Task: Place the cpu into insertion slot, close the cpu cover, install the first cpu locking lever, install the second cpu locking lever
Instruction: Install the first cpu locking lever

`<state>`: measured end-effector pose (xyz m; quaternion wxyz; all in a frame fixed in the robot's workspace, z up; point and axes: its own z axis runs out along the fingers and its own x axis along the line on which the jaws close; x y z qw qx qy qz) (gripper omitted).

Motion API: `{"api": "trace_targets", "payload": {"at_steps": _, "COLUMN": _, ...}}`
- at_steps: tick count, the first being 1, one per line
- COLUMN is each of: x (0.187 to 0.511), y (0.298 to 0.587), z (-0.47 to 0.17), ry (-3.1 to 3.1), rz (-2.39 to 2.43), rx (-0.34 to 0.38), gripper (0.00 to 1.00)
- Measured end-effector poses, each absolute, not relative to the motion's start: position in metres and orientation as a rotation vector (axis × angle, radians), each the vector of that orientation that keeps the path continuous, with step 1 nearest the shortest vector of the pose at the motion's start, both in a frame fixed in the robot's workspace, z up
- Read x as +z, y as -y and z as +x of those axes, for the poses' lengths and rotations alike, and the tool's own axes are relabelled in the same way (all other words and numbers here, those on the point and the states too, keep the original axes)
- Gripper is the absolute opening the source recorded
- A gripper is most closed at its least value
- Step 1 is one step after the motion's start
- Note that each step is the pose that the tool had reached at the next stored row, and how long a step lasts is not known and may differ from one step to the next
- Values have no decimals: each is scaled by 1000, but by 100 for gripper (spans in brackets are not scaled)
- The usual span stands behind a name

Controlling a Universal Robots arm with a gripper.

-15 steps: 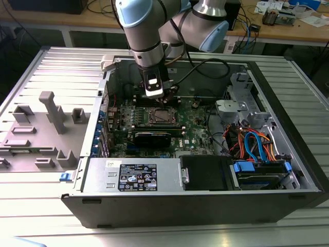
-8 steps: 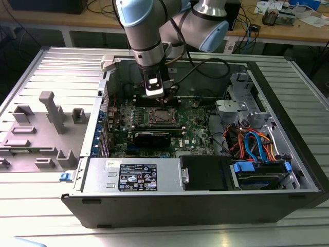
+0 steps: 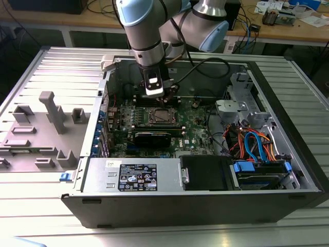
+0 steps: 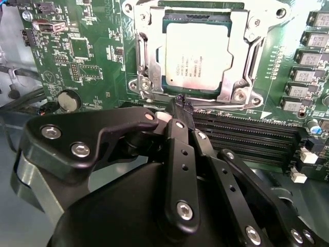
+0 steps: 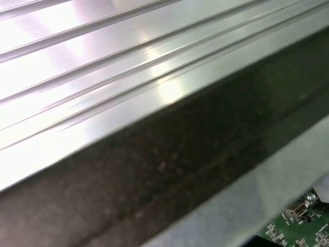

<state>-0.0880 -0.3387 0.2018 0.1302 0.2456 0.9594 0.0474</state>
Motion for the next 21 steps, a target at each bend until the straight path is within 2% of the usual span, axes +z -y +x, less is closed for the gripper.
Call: {"api": "trace_targets", "payload": {"at_steps": 21, "x": 201, "y": 337, "z": -88, "ry": -2783, "rz": 730, "rx": 138, "gripper": 11}}
